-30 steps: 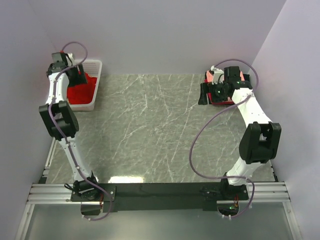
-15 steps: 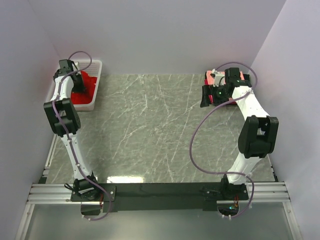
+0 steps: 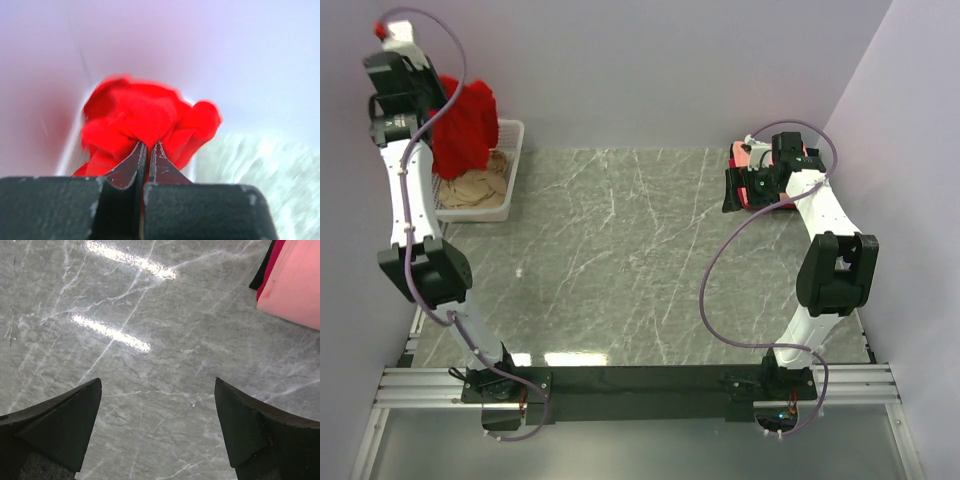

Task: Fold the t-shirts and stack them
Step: Grab the tshirt from the pile, then move the tshirt to the center of the board

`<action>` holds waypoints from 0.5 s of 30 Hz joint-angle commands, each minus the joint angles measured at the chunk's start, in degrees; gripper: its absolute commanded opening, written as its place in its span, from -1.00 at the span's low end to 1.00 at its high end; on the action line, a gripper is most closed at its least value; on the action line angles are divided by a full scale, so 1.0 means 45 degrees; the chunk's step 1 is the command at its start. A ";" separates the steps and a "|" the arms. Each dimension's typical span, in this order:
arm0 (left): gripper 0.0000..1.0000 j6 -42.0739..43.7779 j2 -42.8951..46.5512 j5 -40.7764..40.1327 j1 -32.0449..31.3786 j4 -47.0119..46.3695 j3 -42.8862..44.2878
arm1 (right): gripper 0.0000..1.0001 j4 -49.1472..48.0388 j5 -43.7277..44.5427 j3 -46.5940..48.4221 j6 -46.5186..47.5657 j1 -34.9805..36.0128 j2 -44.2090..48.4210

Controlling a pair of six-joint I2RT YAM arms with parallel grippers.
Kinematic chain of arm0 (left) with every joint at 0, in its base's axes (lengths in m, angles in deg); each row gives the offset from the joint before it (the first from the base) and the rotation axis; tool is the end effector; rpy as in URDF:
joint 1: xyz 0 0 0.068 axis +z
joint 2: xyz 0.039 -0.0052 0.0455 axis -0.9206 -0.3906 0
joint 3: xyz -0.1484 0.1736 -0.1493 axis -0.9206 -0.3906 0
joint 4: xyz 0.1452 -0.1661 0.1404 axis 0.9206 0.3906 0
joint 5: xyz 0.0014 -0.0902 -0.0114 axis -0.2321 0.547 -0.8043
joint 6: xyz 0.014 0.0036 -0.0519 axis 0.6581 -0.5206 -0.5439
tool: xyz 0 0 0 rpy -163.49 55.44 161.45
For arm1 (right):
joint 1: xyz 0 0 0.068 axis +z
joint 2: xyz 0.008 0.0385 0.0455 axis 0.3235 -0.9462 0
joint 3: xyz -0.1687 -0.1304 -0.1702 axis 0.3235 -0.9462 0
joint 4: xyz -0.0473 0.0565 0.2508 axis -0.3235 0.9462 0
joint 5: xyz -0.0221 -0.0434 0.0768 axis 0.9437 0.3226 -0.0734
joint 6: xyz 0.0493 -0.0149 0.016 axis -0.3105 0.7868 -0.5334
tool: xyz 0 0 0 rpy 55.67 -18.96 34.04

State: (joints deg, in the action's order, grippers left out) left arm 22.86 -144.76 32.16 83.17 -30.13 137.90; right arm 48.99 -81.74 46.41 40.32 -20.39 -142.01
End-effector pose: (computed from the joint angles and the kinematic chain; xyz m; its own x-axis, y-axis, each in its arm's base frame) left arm 0.4269 0.1182 0.4506 -0.2067 -0.1457 -0.9675 -0.1561 0.9811 -0.1144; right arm 0.3819 0.0043 0.2826 -0.7926 -0.1807 -0.5823 -0.3713 0.9006 0.2259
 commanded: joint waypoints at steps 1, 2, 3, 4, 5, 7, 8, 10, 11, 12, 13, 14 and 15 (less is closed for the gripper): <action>-0.99 -0.1006 0.0981 0.1385 -0.0095 -0.2383 0.1145 | 1.00 0.0052 -0.0041 0.0561 0.0213 -0.0072 0.0507; -0.99 -0.1125 0.1000 0.1544 -0.0192 -0.2500 0.1729 | 1.00 -0.0084 -0.0041 0.0541 0.0193 -0.0073 0.0604; -0.99 -0.1281 0.1059 0.1758 -0.0309 -0.2694 0.1928 | 1.00 -0.0163 -0.0021 0.0522 0.0174 -0.0111 0.0683; -0.99 -0.1553 0.1233 0.2012 -0.0601 -0.3199 0.2065 | 1.00 -0.0260 -0.0040 0.0502 0.0154 -0.0131 0.0741; -0.99 -0.1614 0.1370 0.2111 -0.0797 -0.3494 0.2163 | 1.00 -0.0281 -0.0060 0.0483 0.0115 -0.0151 0.0819; -0.99 -0.1731 0.1779 0.2441 -0.1478 -0.4312 0.2145 | 1.00 -0.0300 -0.0060 0.0502 0.0096 -0.0170 0.0878; -0.99 -0.1828 0.1878 0.2618 -0.1714 -0.4530 0.2183 | 1.00 -0.0320 -0.0021 0.0502 0.0038 -0.0190 0.0975; -0.99 -0.2217 0.2170 0.2989 -0.2454 -0.4824 0.2262 | 1.00 -0.0398 0.0037 0.0366 -0.0021 -0.0229 0.1112; -0.99 -0.2394 0.2250 0.3378 -0.2691 -0.5134 0.2204 | 1.00 -0.0514 0.0115 0.0211 -0.0080 -0.0268 0.1268; -0.99 -0.2608 0.2347 0.3652 -0.2925 -0.5273 0.2145 | 1.00 -0.0573 0.0135 0.0132 -0.0119 -0.0307 0.1366; -0.99 -0.3287 0.2542 0.3887 -0.3334 -0.5467 0.1893 | 1.00 -0.0690 0.0155 0.0054 -0.0139 -0.0346 0.1541; -0.99 -0.3700 0.2640 0.4489 -0.3493 -0.5759 0.1717 | 1.00 -0.0691 0.0174 -0.0044 -0.0139 -0.0404 0.1620; -0.99 -0.4033 0.2738 0.4823 -0.3494 -0.5762 0.1541 | 1.00 -0.0652 0.0174 -0.0064 -0.0119 -0.0443 0.1718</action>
State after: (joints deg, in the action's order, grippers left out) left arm 11.58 -137.25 46.21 68.97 -48.27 145.28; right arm 48.01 -81.26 46.28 40.25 -21.38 -138.58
